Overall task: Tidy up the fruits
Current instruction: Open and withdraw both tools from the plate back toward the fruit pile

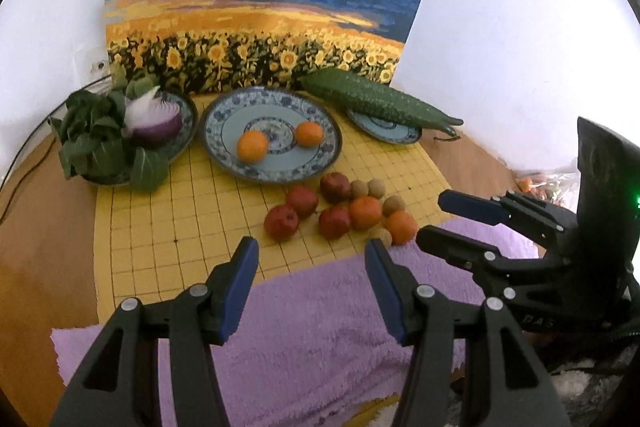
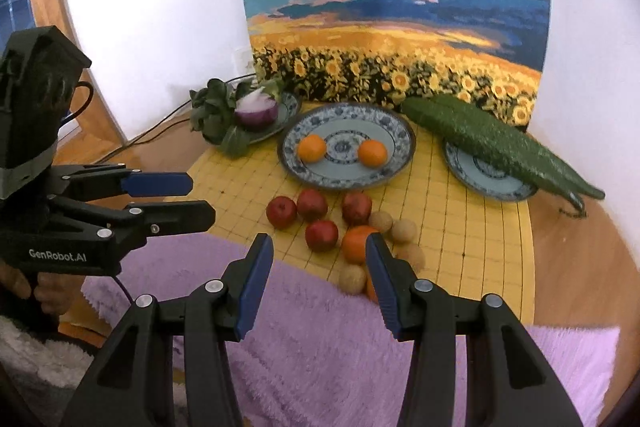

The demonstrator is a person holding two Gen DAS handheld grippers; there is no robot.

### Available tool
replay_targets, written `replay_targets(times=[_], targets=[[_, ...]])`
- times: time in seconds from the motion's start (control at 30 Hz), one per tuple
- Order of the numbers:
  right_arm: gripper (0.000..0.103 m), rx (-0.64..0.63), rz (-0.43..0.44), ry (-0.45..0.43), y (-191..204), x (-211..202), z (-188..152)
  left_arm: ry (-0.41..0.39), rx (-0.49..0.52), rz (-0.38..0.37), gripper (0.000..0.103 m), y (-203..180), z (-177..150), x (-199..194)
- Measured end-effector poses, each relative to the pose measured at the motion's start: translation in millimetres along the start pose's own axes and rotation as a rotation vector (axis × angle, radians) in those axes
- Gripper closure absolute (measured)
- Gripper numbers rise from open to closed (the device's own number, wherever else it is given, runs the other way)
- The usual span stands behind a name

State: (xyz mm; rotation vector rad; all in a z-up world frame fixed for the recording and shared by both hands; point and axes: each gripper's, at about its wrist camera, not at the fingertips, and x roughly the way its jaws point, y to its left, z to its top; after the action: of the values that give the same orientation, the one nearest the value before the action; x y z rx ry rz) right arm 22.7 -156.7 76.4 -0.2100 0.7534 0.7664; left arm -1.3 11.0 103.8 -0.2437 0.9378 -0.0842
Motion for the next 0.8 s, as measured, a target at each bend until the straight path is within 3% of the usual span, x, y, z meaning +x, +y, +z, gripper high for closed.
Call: replay_targets(times=[0.43, 0.63, 0.8], targets=[[0.053, 0.106, -0.016, 0.073, -10.8, 0.5, -31.1, 0.094, 0.124, -0.085, 0.044, -32.4, -16.0, 23.3], [0.053, 0.171, -0.093, 0.082, -28.8, -15.5, -45.6, 0.135, 0.125, -0.169, 0.045, -44.8, -9.2, 45.0], [0.053, 0.222, -0.156, 0.053, -50.4, -31.3, -47.7, 0.124, 0.151, -0.238, 0.045, -60.8, 6.4, 55.4]])
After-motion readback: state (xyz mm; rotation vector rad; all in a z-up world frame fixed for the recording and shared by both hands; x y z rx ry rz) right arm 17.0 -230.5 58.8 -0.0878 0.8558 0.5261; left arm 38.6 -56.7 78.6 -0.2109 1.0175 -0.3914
